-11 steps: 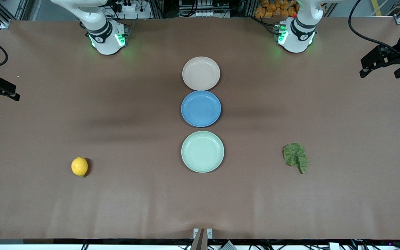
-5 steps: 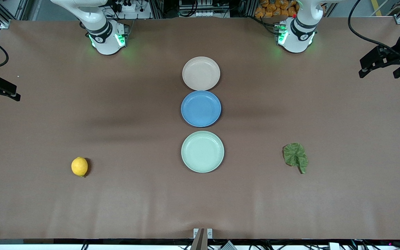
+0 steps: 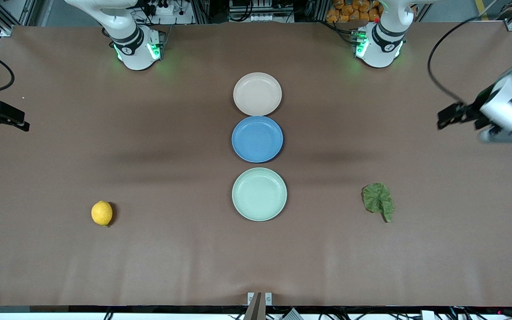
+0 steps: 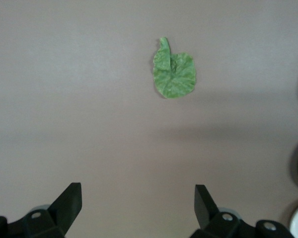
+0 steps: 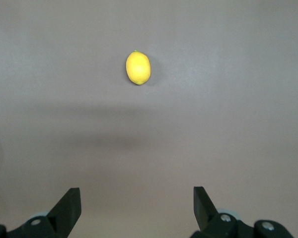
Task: Place lemon and lettuce in plates
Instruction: 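Lower the right gripper to the lemon while the left gripper reaches the lettuce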
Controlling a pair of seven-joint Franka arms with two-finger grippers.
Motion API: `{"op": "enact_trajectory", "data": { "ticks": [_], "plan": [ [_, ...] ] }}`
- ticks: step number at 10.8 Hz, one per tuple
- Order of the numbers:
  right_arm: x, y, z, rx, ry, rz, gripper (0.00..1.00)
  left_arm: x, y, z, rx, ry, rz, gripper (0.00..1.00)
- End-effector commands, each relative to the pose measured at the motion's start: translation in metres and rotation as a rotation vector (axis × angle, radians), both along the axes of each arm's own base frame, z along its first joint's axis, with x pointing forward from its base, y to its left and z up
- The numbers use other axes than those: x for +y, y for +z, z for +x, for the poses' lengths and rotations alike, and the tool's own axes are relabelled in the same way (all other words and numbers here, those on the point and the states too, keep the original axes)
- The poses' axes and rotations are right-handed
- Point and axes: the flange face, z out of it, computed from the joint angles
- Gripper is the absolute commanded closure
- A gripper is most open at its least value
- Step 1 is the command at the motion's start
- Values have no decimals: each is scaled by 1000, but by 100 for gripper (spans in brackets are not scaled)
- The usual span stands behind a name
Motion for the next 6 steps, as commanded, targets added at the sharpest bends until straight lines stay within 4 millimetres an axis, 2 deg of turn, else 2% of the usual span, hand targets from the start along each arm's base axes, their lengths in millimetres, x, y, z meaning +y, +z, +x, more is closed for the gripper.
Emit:
{"op": "enact_trajectory", "data": {
  "ticks": [1,2,4,6],
  "plan": [
    [-3,-50,30,28,-10,24,0,-3,-86,17,22,-27,-18,0],
    [-2,-70,41,29,-16,52,0,-10,-109,25,39,-39,-17,0],
    [-1,-108,60,29,-17,54,0,-5,-154,28,55,-25,-20,0],
    [-2,-134,76,7,-12,47,0,-6,-206,32,17,-18,-33,0]
  ]
}}
